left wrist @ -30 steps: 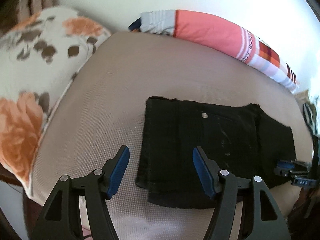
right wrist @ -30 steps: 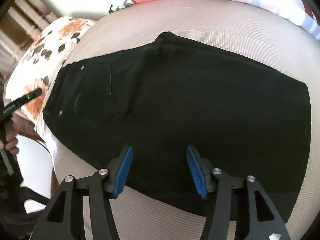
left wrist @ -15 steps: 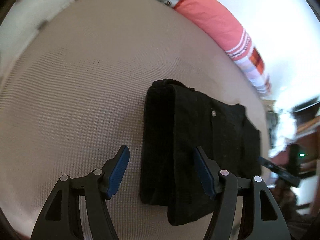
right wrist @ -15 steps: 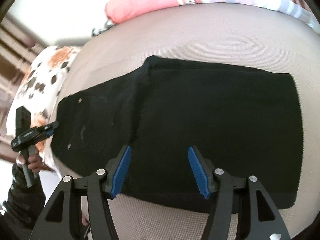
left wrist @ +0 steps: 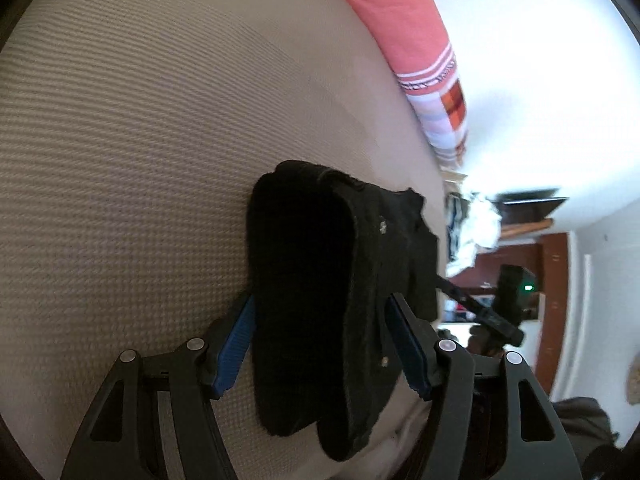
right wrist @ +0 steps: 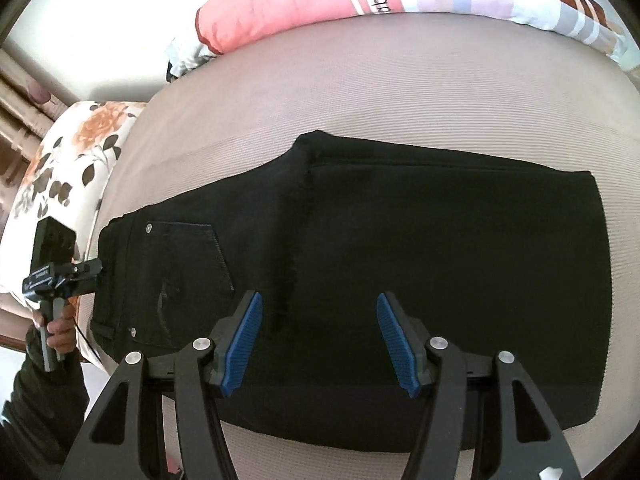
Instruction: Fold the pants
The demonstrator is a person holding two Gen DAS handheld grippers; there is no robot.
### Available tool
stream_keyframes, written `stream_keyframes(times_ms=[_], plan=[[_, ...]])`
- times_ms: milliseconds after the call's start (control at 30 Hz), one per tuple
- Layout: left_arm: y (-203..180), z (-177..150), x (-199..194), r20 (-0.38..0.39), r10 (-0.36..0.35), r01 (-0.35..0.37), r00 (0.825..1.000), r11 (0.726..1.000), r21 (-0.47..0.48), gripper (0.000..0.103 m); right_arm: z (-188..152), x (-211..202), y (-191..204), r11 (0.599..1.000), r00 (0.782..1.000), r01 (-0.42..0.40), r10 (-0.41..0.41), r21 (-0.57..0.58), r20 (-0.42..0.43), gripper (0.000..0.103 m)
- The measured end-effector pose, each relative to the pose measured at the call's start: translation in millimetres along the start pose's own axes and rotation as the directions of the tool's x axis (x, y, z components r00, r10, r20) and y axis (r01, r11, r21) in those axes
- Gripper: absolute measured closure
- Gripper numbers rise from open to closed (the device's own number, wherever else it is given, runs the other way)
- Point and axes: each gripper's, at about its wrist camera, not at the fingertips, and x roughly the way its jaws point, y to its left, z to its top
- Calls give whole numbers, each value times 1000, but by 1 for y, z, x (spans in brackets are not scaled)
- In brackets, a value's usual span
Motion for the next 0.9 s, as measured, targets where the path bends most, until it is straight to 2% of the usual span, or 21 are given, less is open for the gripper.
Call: stream_keyframes(times_ms=[100,200,300,400,533,600,733,900], plan=[[-2,4,7,-24,-21,21,1000,999,25,47,0,2,4,1000,1000,0,0,-3,-1,46],[-7,5,23,-25,-11,12,1000,998,54,67,2,4,4,1000,1000,-18,18,16,-4,46],[-8,2,26,22,-2,1,1000,999,51,70,3,6,2,998,999,-51,51,40,-9,46],[-13,-10,23,98,49,-50,994,999,2,72,2,5,4,998,998,-55,55,28,1,46],[-40,-25,20,187,186,-181,965,982,-45,79,2,-5,0,997,997,-67,66,29,28,46],[-51,-30,18,200,207,-201,958,978,-45,81,3,-12,-7,996,996,-76,74,36,48,46],[-80,-38,11,225,179,-158,958,981,-109,87,2,-31,-27,995,991,-84,78,54,105,46],[-138,-48,20,267,171,-151,948,984,-91,89,-2,-54,-58,991,984,-101,86,91,157,46]])
